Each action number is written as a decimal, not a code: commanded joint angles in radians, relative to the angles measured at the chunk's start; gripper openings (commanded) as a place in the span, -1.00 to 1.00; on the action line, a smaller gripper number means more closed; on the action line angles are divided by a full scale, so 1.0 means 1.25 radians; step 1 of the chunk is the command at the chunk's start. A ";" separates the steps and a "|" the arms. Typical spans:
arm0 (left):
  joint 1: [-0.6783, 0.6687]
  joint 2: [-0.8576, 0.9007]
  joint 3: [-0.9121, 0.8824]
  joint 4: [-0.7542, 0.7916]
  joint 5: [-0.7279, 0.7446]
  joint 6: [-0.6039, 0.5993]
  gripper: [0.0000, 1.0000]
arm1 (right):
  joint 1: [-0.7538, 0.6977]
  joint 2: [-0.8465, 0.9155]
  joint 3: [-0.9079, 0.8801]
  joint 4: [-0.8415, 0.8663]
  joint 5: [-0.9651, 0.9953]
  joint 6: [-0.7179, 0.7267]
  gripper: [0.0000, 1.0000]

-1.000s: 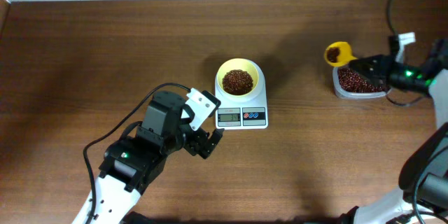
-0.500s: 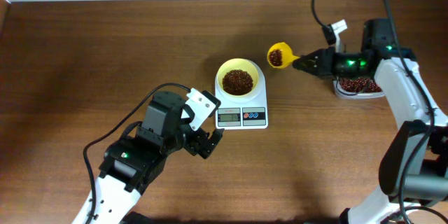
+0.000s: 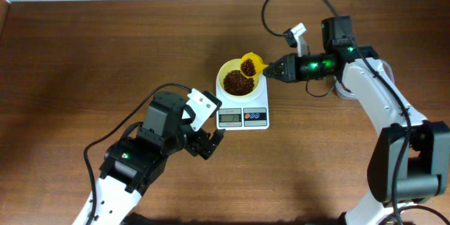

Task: Scoop item into bowl and weigh 50g on scale
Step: 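Carry the scoop over the yellow bowl and tip beans in with the right gripper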

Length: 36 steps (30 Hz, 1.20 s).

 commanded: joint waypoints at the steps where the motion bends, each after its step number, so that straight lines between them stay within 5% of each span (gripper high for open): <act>1: -0.003 0.001 -0.007 0.001 0.011 0.013 0.98 | 0.025 0.006 -0.005 0.036 0.091 -0.002 -0.92; 24: -0.003 0.001 -0.007 0.001 0.011 0.013 0.98 | 0.033 0.006 -0.005 0.099 0.093 -0.614 -0.92; 36: -0.003 0.001 -0.007 0.001 0.011 0.013 0.98 | 0.033 0.006 -0.005 0.142 0.093 -0.678 -0.92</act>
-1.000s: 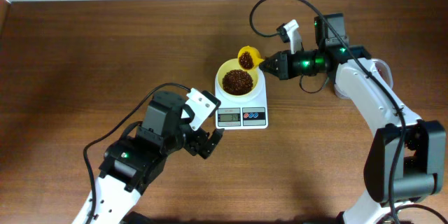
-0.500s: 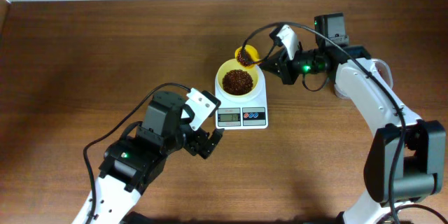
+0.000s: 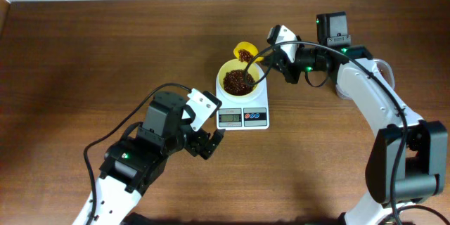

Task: Scoop item into bowl and weigh 50g on scale
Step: 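Carry the scoop over the yellow bowl and tip beans in with the right gripper, then carry the yellow scoop right back to the bean tub with the right gripper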

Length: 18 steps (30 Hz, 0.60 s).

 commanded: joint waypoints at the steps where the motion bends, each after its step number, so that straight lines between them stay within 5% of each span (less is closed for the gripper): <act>1: -0.003 0.001 -0.007 0.001 0.011 0.013 0.98 | 0.009 0.006 -0.003 0.002 -0.002 -0.018 -0.92; 18: -0.003 0.001 -0.007 0.001 0.011 0.013 0.98 | 0.009 0.006 -0.003 -0.005 -0.005 -0.050 -0.92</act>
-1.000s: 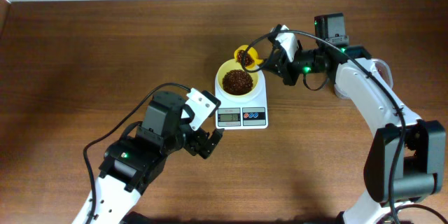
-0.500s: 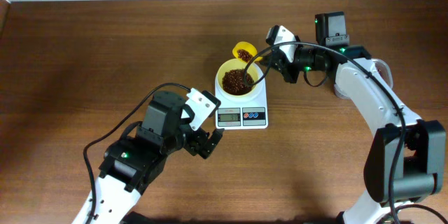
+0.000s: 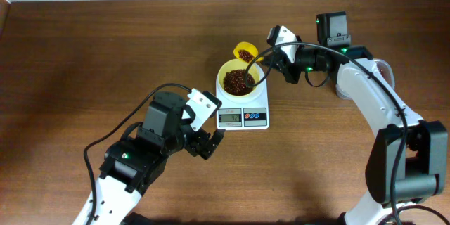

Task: Scoop item into bowl and weigh 50g on scale
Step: 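Carry the yellow scoop right back to the bean tub with the right gripper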

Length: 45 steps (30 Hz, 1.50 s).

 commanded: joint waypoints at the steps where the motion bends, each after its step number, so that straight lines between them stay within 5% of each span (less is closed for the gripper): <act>1: -0.003 0.001 -0.007 0.001 0.011 0.013 0.98 | 0.009 0.006 -0.003 -0.005 -0.005 -0.049 -0.92; 7: -0.003 0.001 -0.007 0.001 0.011 0.013 0.98 | 0.009 0.006 -0.003 -0.005 -0.005 -0.147 -0.92; 38: -0.003 0.001 -0.007 0.001 0.011 0.013 0.98 | 0.009 0.006 -0.003 -0.035 -0.005 -0.145 -0.92; 45: -0.003 0.001 -0.007 0.001 0.011 0.013 0.98 | 0.007 0.005 -0.002 0.033 -0.005 0.262 -0.92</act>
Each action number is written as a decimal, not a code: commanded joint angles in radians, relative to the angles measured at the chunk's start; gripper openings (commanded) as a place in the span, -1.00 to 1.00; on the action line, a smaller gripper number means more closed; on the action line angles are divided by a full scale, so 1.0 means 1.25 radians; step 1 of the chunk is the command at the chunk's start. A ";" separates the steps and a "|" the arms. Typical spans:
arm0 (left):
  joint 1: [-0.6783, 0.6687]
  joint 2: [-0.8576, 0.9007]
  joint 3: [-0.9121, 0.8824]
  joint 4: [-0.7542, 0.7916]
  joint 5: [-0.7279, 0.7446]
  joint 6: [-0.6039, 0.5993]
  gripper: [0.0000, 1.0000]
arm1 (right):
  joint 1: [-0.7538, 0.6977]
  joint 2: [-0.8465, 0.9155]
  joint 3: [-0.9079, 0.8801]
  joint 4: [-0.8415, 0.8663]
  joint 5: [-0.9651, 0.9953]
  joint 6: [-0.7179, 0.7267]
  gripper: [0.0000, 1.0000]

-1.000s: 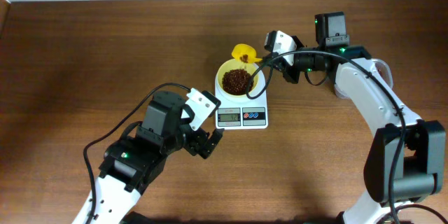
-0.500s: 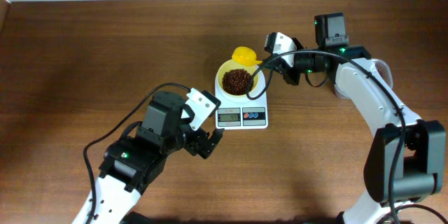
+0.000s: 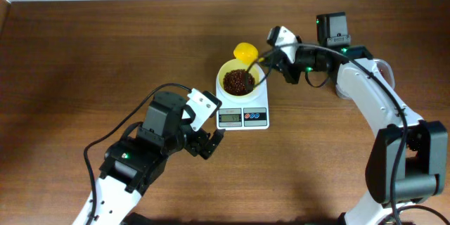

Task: Scoop item into bowl and weigh 50g on scale
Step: 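Carry the yellow scoop right back to the bean tub with the right gripper, then dip the scoop into the red beans and lift it with the right gripper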

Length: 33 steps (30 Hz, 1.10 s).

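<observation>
A yellow bowl (image 3: 239, 80) holding dark brown beans (image 3: 238, 79) sits on the white scale (image 3: 242, 107) in mid-table. Its display (image 3: 230, 117) is too small to read. My right gripper (image 3: 269, 59) is shut on the handle of a yellow scoop (image 3: 245, 50). The scoop hangs at the bowl's far rim, turned so that only its plain yellow surface shows and no beans are visible in it. My left gripper (image 3: 210, 141) rests open near the scale's front left corner, holding nothing.
Black cables loop above the right arm (image 3: 365, 91) and beside the left arm (image 3: 144, 151). The table's far edge (image 3: 140, 0) runs along the top of the view.
The scoop at the bowl's far rim showed beans inside it; now it is rolled over and shows only yellow. The right gripper has barely shifted. The left arm is still.
First the right gripper held the scoop, full of beans, over the bowl's right rim. Then the wrist had turned and the scoop sat at the bowl's far rim, beans still in it, and stayed there. Now the scoop is turned over. The left arm never moved.
</observation>
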 commanded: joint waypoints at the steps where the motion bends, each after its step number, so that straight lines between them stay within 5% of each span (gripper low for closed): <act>1: -0.003 0.001 -0.007 0.001 0.011 0.013 0.98 | 0.006 0.005 -0.001 0.051 -0.004 0.285 -0.92; 5: -0.003 0.001 -0.007 0.001 0.011 0.013 0.98 | -0.058 0.004 0.000 0.106 0.088 0.679 -0.92; 8: -0.003 0.001 -0.007 0.001 0.011 0.013 0.98 | -0.141 -0.003 0.000 0.072 0.089 0.775 -0.92; 18: -0.003 0.001 -0.007 0.001 0.011 0.013 0.98 | -0.399 -0.172 0.000 -0.181 0.374 0.771 -0.92; 33: -0.003 0.001 -0.007 0.001 0.011 0.013 0.98 | -0.400 -0.129 -0.001 -0.335 0.540 0.708 -0.92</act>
